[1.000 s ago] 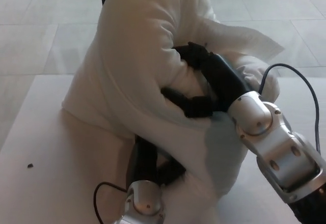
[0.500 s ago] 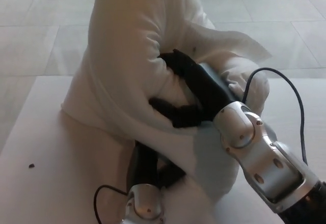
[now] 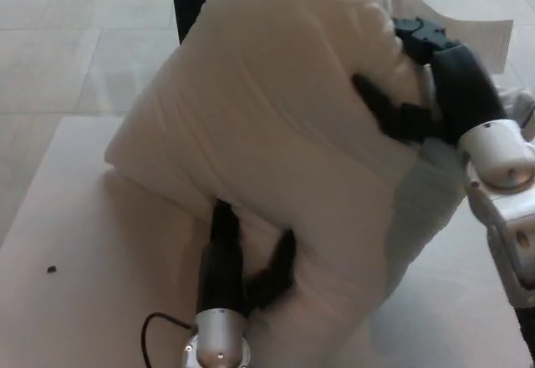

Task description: The robot uses its left hand to press on the left side of the pillow kept in the middle of the desk and uses its right hand to lift up and the right side of the pillow and turn it over

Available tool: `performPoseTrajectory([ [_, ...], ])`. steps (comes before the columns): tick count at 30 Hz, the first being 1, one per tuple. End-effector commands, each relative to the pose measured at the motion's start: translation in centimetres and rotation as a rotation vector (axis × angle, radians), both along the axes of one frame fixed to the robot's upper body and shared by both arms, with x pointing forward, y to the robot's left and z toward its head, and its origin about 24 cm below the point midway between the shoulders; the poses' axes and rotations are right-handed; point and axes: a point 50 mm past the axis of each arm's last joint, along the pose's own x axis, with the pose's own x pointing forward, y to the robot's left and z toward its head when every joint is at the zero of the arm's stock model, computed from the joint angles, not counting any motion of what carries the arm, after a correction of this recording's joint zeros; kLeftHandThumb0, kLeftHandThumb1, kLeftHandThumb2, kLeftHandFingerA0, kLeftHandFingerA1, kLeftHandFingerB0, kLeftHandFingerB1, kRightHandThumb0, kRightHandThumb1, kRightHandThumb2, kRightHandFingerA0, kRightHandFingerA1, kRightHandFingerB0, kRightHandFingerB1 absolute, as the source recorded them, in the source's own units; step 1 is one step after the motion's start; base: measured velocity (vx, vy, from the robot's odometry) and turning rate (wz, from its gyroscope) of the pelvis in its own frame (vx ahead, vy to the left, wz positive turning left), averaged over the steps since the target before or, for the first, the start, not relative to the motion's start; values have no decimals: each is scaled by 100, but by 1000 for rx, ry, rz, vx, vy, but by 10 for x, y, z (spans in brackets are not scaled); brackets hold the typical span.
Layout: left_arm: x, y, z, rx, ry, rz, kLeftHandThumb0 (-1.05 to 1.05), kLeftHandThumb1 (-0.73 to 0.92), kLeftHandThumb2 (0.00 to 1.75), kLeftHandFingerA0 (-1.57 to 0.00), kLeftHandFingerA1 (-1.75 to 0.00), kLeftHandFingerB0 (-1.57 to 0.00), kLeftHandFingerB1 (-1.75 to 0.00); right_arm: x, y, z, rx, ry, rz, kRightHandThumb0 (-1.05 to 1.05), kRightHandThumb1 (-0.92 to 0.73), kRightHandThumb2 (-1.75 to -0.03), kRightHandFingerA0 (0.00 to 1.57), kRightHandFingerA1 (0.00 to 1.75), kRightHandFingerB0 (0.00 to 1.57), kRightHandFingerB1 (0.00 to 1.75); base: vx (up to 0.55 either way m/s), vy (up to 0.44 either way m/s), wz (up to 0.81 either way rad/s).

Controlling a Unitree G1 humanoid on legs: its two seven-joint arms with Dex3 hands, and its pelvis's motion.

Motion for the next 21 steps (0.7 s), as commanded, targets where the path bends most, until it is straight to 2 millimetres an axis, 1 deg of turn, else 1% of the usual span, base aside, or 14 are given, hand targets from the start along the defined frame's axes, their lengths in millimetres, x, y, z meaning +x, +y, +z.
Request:
performPoseTrajectory([
  [1, -30, 38, -28, -296, 194, -108, -60, 57, 57, -16, -104, 0, 0, -18, -69, -9, 254, 112, 47, -39, -55, -56, 50, 57, 49, 36, 0, 0, 0],
  [2, -30, 41, -28, -293, 194, -104, -60, 57, 57, -16, -104, 0, 0, -19, -71, -10, 257, 113, 46, -39, -55, -56, 50, 57, 49, 36, 0, 0, 0],
  [3, -31, 52, -27, -293, 189, -80, -55, 56, 57, -12, -94, 0, 0, -24, -80, -15, 279, 128, 26, -39, -56, -57, 59, 93, 49, 37, 0, 0, 0],
  [5, -32, 68, -26, -292, 181, -45, -55, 56, 57, -12, -94, 0, 0, -33, -93, -22, 310, 151, -4, -39, -56, -57, 59, 93, 49, 37, 0, 0, 0],
  [6, -33, 76, -26, -275, 182, -34, -52, 58, 57, -8, -68, 0, -1, -39, -99, -28, 310, 171, -19, -38, -58, -58, 64, 110, 48, 36, 0, 0, 0],
  [7, -36, 91, -26, -246, 182, -15, -66, 46, 74, -24, -81, 0, -3, -50, -109, -39, 309, 204, -42, -39, -58, -58, 67, 108, 46, 36, 0, 0, 0],
  [8, -38, 96, -26, -241, 181, -9, -48, 51, 71, -28, -80, 0, -4, -54, -112, -43, 315, 217, -46, -37, -58, -58, 68, 108, 47, 36, 0, 0, 0],
  [11, -42, 107, -24, -242, 188, 28, -60, 50, 80, -36, -83, 0, -11, -63, -119, -53, 344, 241, -53, -37, -57, -58, 73, 122, 44, 37, 0, 0, 0],
  [12, -44, 113, -24, -230, 192, 35, -48, 57, 57, -35, -96, 0, -14, -67, -123, -58, 346, 248, -63, -37, -57, -57, 68, 105, 45, 37, 0, 0, 0],
  [14, -44, 120, -22, -224, 188, 35, -56, 42, 74, -28, -72, 0, -10, -72, -129, -62, 352, 261, -80, -38, -56, -58, 72, 133, 45, 38, 0, 0, 0],
  [17, -46, 128, -21, -179, 168, 38, -48, 57, 57, -31, -71, 0, -15, -80, -134, -67, 351, 275, -84, -38, -57, -59, 74, 132, 44, 38, 0, 0, 0],
  [18, -46, 135, -15, -202, 146, 58, -51, 47, 79, -38, -77, 0, -20, -89, -142, -69, 344, 286, -101, -38, -58, -57, 72, 112, 46, 36, 0, 0, 0],
  [20, -45, 135, -14, -206, 145, 55, -51, 47, 79, -38, -77, 0, -20, -91, -143, -69, 345, 287, -102, -38, -58, -57, 72, 112, 46, 36, 0, 0, 0],
  [21, -42, 155, -3, -148, 121, 87, -53, 55, 57, -26, -71, 0, -21, -102, -161, -67, 361, 288, -146, -38, -58, -60, 70, 156, 43, 36, 0, 0, 0],
])
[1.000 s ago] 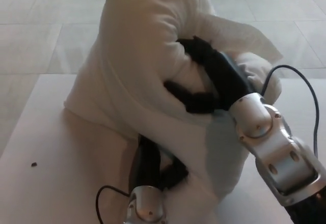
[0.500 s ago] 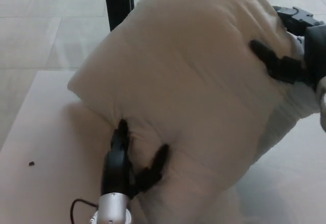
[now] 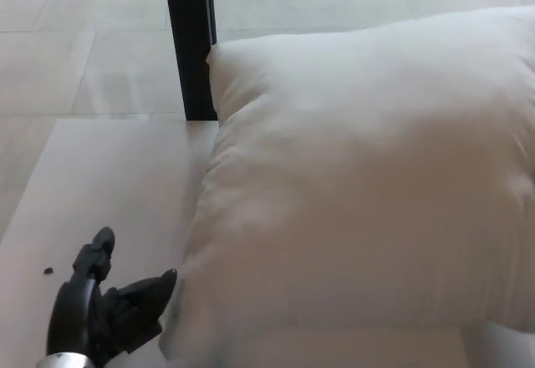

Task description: The robot uses its left hand to press on the left side of the pillow kept in the middle of the desk and uses its right hand to lift up and the right side of the pillow and turn it over

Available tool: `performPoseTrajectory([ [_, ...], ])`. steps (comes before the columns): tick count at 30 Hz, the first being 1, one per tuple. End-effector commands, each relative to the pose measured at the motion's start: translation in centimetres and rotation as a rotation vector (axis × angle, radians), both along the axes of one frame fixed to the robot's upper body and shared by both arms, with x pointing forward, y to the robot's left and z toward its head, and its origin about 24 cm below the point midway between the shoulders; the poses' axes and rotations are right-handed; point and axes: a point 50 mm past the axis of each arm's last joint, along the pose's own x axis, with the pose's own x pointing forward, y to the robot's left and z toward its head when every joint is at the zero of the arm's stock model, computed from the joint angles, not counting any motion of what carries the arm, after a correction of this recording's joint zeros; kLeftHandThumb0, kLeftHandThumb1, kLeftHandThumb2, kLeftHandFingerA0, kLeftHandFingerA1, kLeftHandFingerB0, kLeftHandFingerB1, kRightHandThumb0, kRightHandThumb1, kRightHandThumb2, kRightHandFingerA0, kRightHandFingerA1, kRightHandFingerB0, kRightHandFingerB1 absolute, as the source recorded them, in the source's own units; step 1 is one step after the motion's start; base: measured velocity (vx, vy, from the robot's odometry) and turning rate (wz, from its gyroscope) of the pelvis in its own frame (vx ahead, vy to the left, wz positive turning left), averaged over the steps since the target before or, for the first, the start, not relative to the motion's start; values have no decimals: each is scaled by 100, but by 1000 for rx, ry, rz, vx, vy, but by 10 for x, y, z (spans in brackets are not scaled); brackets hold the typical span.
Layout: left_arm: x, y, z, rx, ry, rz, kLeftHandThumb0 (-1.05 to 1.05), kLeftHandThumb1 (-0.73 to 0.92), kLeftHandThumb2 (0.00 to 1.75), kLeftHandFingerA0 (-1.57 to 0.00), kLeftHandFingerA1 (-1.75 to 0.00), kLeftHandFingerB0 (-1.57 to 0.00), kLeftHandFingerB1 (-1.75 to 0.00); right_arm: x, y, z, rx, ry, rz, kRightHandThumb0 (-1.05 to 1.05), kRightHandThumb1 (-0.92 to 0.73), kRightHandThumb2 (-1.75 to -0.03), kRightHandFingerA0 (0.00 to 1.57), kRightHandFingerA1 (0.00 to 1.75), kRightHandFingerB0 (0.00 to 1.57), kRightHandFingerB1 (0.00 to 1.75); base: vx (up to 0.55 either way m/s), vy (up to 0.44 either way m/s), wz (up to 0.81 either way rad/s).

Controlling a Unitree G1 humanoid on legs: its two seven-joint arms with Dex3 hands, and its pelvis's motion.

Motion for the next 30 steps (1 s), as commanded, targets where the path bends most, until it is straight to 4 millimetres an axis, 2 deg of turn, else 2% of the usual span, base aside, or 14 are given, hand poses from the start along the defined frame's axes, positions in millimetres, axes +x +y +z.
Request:
performPoseTrajectory([
  [1, -4, 36, 9, 14, 48, -5, -53, 55, 57, -26, -71, 0, -21, -27, -29, 2, 89, 30, 29, -38, -58, -60, 70, 156, 43, 36, 0, 0, 0],
  [3, -2, 60, 21, 98, 31, 45, -59, 52, 56, -30, -70, 0, -33, -37, -49, 6, 112, 35, -54, -38, -58, -59, 81, 137, 46, 37, 0, 0, 0],
  [5, -7, 86, 31, 134, 20, 80, -63, 38, 79, -38, -77, 0, -34, -48, -67, 10, 115, 19, -128, -41, -59, -58, 38, 49, 43, 35, 0, 0, 0],
  [11, -29, 144, 48, 157, 21, 173, -49, 41, 77, -39, -75, 0, -23, -75, -114, 31, 68, -13, -208, -90, -54, -95, 0, 56, 5, 54, 0, 0, 0],
  [14, -42, 169, 57, 165, 11, 204, -60, 52, 56, -8, -63, 0, -24, -84, -128, 47, -97, 6, -278, -105, -60, -103, 27, 70, 7, 54, 0, 0, 0],
  [15, -54, 188, 65, 50, -32, 287, -60, 48, 70, -2, -53, 0, -27, -91, -139, 58, -147, 40, -340, -105, -86, -67, 5, 150, 0, 44, 0, 0, 0],
  [18, -73, 214, 77, 64, -3, 361, -97, 57, 89, -3, -52, 0, -20, -109, -160, 68, -178, 30, -402, -105, -62, -118, 0, 54, 0, 50, 0, 0, 0],
  [19, -80, 221, 82, 36, -18, 406, -95, 56, 93, 0, -38, 0, -24, -117, -170, 68, -178, 28, -416, -105, -90, -78, 0, 68, 0, 52, 0, 0, 0],
  [22, -97, 241, 90, 4, -32, 532, -100, 60, 64, 0, -63, 0, -26, -137, -187, 67, -172, 67, -489, -105, -92, -77, 0, 48, 0, 39, 0, 0, 0],
  [26, -123, 270, 80, -68, -59, 766, -100, 56, 97, 0, -43, 0, -27, -183, -218, 49, -56, 132, -736, -105, -92, -76, 0, 17, 0, 0, 0, 0, 0],
  [27, -130, 272, 70, -67, -43, 793, -100, 58, 98, 0, -67, 0, -27, -196, -222, 40, -1, 104, -803, -105, -92, -69, 0, 74, 0, 22, 0, 0, 0],
  [28, -133, 272, 63, -75, -41, 828, -96, 61, 61, 0, -54, 0, -27, -204, -226, 31, 9, 83, -866, -105, -53, -123, 8, 98, 92, 145, 0, 0, 0],
  [29, -134, 272, 61, -79, -40, 842, -96, 61, 61, 0, -54, 0, -27, -207, -228, 27, 12, 75, -891, -105, -53, -123, 8, 98, 92, 145, 0, 0, 0],
  [30, -141, 269, 47, -113, -16, 873, -93, 65, 62, 0, -86, 0, -23, -218, -232, 11, 84, 58, -971, -105, -90, -65, 0, 84, 0, 48, 0, 0, 0],
])
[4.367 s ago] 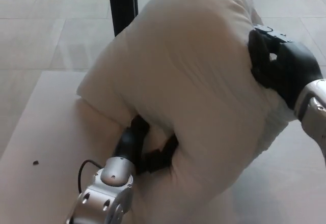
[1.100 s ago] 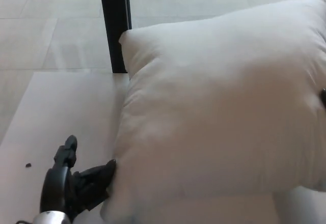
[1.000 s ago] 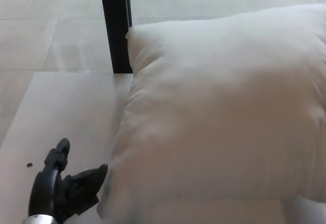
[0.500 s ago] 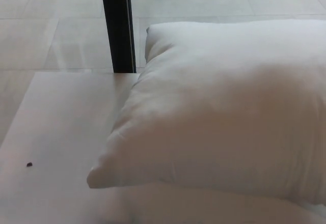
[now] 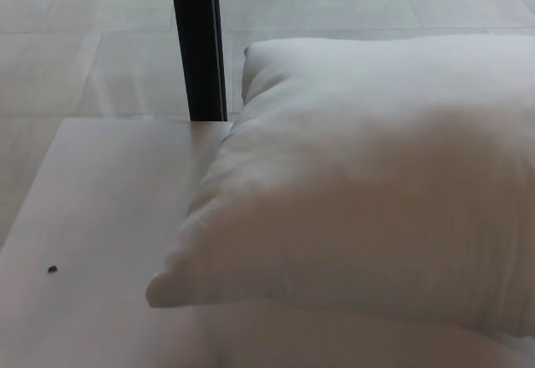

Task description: The robot uses its left hand to press on the left side of the pillow kept in the middle of the desk and uses its right hand to lift up and the right side of the pillow and turn it over

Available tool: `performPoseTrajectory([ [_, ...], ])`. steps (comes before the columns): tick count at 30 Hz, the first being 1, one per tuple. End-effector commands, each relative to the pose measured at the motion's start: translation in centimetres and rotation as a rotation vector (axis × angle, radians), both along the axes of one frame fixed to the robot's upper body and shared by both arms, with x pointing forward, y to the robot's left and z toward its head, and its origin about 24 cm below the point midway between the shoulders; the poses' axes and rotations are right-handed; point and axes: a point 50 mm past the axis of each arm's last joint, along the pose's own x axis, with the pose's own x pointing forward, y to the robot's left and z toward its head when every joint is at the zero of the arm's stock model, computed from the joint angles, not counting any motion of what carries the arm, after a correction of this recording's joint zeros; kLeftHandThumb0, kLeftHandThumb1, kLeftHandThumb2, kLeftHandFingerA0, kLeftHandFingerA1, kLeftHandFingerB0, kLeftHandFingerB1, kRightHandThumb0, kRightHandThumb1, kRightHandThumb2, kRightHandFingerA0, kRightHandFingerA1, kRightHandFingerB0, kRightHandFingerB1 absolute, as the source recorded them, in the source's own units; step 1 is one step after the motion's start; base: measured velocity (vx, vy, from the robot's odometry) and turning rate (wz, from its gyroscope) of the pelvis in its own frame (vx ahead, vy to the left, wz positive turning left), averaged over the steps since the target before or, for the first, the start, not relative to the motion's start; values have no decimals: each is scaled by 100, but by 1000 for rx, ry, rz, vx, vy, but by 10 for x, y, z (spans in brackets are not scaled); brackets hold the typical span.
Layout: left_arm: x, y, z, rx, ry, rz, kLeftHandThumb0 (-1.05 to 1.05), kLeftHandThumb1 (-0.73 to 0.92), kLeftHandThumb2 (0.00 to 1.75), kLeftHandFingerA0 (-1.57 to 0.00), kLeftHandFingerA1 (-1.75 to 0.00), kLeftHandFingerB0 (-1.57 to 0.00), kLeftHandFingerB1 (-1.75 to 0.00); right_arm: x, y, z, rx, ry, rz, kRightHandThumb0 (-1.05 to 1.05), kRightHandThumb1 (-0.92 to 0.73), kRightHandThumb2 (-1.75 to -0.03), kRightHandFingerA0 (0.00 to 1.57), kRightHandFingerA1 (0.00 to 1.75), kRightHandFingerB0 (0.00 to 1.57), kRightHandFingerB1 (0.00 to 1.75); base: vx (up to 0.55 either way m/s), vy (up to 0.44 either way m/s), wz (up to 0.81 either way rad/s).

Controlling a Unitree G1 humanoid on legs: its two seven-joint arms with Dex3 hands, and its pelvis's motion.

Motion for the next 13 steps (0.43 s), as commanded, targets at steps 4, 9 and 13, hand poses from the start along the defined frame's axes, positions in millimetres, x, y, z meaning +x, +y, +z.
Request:
performPoseTrajectory([
  [4, -59, -3, -77, -276, 0, 263, -85, 52, 93, 0, -54, -7, -62, -79, -23, -85, 237, -263, -704, -105, -70, -116, 7, 85, 0, 46, 0, 0, 0],
  [9, -102, -37, -138, -268, 383, 76, -70, 40, 83, -1, -51, -3, -46, -109, -2, -141, 277, -40, -831, -87, -62, -116, 153, 166, 0, 55, 0, 0, 0],
  [13, -109, -37, -132, -299, 397, 55, -41, 23, 90, -6, -56, 0, -53, -125, 2, -143, 161, 111, -755, -105, -58, -99, 138, 168, 0, 50, 0, 0, 0],
])
